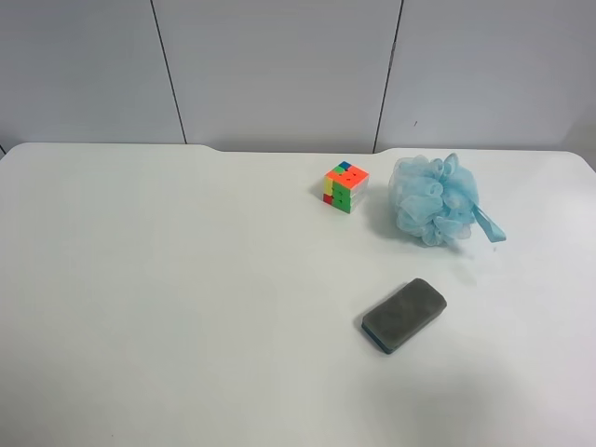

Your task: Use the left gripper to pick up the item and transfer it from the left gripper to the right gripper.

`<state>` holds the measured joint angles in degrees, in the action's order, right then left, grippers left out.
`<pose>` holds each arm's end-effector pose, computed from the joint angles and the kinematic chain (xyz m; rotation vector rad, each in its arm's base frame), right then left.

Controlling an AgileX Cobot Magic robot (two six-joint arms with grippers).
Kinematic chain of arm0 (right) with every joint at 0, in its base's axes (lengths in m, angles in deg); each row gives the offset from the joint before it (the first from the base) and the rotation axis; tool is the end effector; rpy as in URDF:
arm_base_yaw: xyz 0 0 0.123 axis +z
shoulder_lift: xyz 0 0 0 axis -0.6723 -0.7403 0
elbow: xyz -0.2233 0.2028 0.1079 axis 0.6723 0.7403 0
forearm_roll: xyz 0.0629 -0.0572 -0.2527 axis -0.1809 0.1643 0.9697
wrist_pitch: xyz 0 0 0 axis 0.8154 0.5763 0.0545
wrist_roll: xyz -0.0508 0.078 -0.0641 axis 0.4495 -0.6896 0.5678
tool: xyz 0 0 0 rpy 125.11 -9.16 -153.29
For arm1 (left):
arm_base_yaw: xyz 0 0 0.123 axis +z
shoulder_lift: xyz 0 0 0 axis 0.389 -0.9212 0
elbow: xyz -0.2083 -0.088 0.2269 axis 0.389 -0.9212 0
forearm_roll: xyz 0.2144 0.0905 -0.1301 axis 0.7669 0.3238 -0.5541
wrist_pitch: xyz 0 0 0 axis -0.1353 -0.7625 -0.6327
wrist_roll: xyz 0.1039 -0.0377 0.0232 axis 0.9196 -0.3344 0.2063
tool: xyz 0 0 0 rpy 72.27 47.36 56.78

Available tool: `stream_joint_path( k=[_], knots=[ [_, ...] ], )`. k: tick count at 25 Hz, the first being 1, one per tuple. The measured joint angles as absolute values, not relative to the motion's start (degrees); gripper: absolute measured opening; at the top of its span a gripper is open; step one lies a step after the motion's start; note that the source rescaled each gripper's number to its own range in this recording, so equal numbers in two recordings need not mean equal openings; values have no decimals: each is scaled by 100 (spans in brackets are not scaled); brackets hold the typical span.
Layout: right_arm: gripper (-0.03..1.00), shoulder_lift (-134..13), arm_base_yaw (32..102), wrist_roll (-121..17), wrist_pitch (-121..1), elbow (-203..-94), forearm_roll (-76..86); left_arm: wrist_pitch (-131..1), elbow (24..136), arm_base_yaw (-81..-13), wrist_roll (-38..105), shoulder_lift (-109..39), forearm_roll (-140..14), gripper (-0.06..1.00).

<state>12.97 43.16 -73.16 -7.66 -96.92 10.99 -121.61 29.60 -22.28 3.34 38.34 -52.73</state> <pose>-0.0093 0.0031 0.2742 -0.0521 2.0489 0.0289 -0.0089 -0.0058 0.2777 0.0683 2.0252 -0.0136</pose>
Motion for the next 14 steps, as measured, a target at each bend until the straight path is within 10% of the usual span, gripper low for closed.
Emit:
stream_joint_path(
  k=[14],
  knots=[
    [100, 1297, 4316, -7316, -766, -9692, 1099, -12161, 2960, -2228, 334, 3834, -5273, 100]
  ],
)
